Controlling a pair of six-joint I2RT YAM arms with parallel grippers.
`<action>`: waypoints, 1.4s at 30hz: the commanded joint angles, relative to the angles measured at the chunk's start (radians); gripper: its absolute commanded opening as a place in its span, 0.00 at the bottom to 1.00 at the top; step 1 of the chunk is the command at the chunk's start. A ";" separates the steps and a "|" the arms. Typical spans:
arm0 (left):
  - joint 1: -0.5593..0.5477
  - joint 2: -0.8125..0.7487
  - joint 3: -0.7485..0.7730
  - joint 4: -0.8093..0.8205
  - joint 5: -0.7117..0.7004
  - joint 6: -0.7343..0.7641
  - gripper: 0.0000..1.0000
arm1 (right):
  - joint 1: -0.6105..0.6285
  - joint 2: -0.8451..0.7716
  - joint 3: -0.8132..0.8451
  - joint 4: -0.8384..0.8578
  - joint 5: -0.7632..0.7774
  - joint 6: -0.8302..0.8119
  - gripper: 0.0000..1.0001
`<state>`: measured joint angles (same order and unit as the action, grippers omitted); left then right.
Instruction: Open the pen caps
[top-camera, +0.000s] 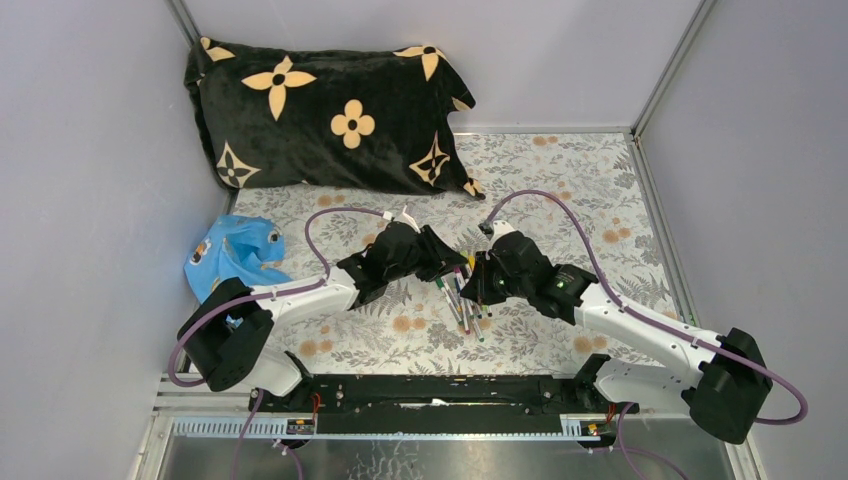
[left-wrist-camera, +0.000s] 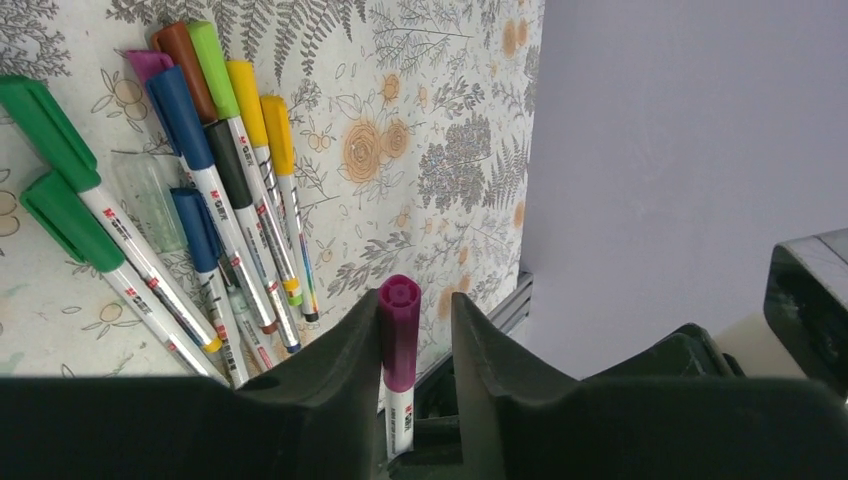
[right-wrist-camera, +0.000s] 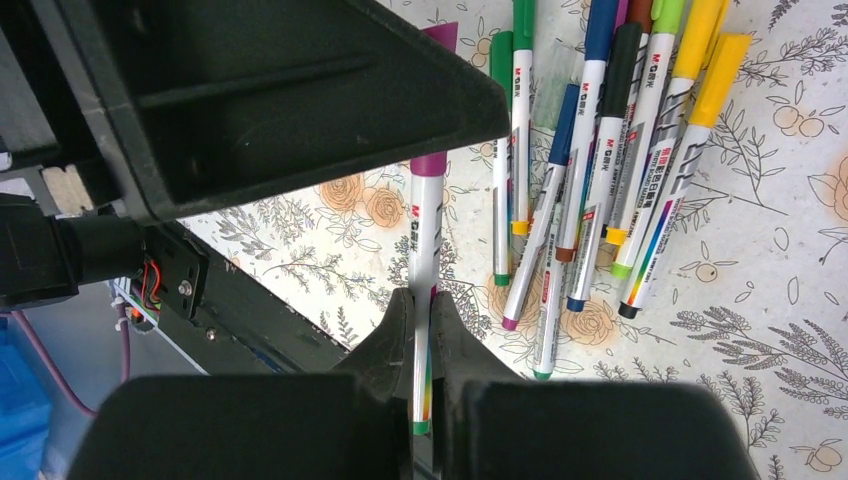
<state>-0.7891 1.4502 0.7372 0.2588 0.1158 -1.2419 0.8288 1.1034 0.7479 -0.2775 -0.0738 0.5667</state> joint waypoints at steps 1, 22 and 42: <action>0.005 0.005 0.010 0.017 -0.005 0.013 0.27 | 0.016 -0.013 0.018 0.032 -0.015 0.012 0.00; 0.004 -0.034 -0.039 0.038 -0.002 -0.029 0.00 | 0.021 0.069 0.050 0.083 0.014 0.010 0.30; 0.192 0.029 0.042 -0.055 -0.159 -0.006 0.00 | 0.042 0.131 -0.020 0.045 0.043 0.045 0.00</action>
<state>-0.7185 1.4235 0.7036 0.2237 0.0769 -1.2751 0.8494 1.2488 0.7742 -0.1417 -0.0399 0.5861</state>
